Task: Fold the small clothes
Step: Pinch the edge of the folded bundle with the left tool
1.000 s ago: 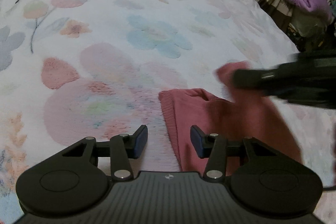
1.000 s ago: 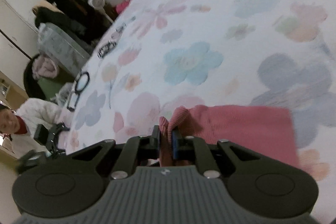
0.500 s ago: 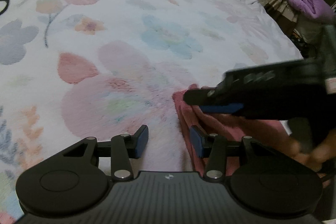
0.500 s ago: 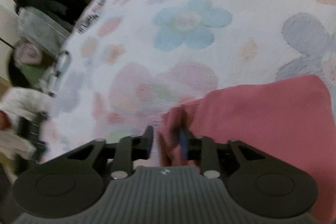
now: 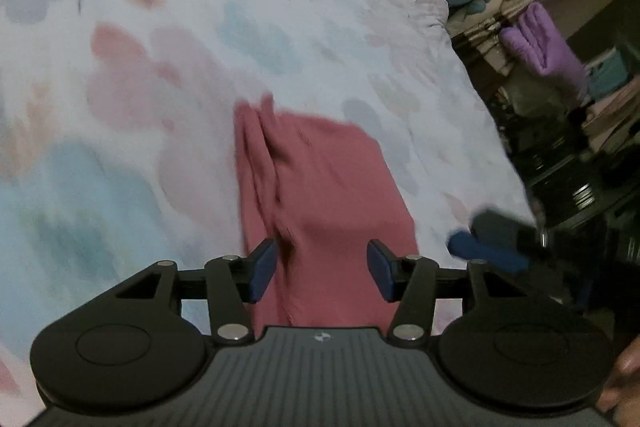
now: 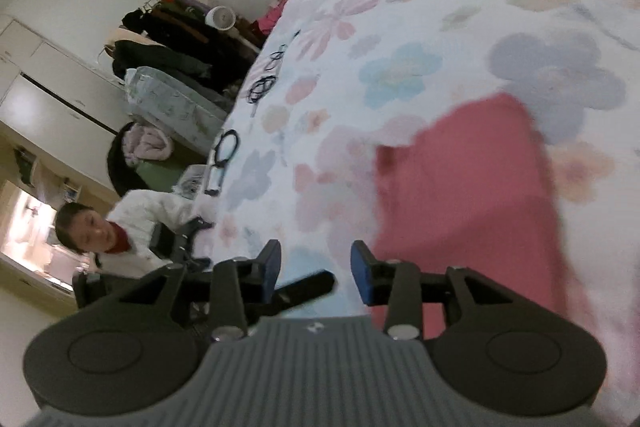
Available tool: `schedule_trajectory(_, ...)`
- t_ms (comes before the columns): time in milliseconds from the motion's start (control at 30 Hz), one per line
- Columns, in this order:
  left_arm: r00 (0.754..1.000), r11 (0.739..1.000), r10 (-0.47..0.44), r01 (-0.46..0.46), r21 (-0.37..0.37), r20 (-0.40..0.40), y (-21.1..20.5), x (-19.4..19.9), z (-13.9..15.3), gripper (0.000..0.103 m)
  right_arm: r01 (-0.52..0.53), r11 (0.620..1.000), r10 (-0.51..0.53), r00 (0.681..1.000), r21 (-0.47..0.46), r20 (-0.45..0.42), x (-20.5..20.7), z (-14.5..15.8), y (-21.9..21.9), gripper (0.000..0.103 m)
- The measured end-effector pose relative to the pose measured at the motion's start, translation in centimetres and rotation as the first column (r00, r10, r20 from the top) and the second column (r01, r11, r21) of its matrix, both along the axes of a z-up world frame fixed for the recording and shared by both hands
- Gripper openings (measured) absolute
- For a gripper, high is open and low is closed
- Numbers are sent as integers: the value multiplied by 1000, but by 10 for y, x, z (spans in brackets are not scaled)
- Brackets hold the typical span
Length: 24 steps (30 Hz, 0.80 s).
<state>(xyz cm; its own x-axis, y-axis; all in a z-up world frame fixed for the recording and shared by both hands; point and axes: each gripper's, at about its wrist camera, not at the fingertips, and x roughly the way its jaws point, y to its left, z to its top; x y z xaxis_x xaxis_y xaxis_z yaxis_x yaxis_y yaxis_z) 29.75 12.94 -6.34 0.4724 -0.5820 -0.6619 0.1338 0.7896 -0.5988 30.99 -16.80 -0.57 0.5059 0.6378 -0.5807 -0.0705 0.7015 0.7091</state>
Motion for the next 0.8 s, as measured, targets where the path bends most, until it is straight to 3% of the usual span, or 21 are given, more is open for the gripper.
schedule_trajectory(67, 999, 1000, 3, -3, -14, -32, -8, -7, -12, 61, 10, 998, -9, 1000, -70, 17, -27, -5, -17, 36)
schedule_trajectory(167, 997, 1000, 1, 1, 29, -74, -21, -16, -30, 61, 21, 987, -18, 1000, -160, 22, -55, -18, -37, 37)
schedule_trajectory(400, 991, 999, 21, -14, 52, -134, -35, -21, -59, 59, -23, 917, 49, 997, -398, 53, -98, -51, -50, 37)
schedule_trajectory(467, 992, 999, 22, -16, 49, -122, -37, -18, -58, 29, -26, 902, 55, 997, -430, 55, -101, -60, -47, 37)
schedule_trajectory(533, 994, 999, 14, -8, 54, -112, -37, -19, -53, 12, -20, 896, 54, 996, -443, 65, -100, -69, -43, 36)
schedule_trajectory(800, 998, 998, 27, -29, 52, 48, -20, -34, 12, 10, -18, 846, 81, 992, -533, 95, -80, -82, -18, 35)
